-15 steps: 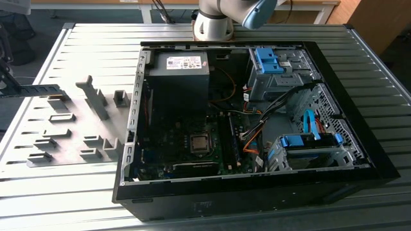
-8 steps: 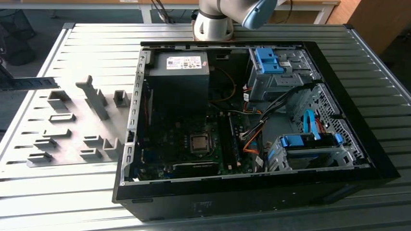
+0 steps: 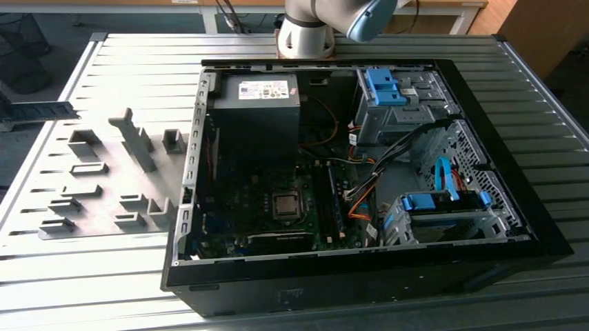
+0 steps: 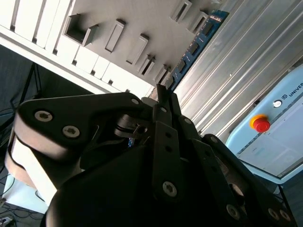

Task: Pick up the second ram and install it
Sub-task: 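Pick up the second ram and move it above second insertion slot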

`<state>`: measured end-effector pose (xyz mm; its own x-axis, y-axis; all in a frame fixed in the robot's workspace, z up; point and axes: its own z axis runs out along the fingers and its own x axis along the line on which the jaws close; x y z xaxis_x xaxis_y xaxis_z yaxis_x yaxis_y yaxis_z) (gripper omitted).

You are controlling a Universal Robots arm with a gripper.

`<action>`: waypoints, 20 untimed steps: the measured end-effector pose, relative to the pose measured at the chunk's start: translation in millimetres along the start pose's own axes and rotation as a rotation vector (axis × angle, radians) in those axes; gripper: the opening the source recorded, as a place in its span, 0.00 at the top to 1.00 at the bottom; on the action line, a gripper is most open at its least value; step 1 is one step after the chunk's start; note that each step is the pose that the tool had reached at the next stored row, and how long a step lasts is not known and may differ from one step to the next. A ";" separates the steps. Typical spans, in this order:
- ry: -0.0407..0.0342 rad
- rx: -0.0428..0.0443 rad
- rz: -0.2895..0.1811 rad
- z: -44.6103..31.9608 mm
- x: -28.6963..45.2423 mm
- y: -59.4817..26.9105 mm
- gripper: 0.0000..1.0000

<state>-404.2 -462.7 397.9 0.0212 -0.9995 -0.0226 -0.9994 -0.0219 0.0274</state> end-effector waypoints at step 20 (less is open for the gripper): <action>0.0000 0.0000 0.000 -7.4 -0.6 -15.9 0.86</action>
<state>-388.1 -461.9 404.9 0.0212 -0.9995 -0.0227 -0.9994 -0.0218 0.0274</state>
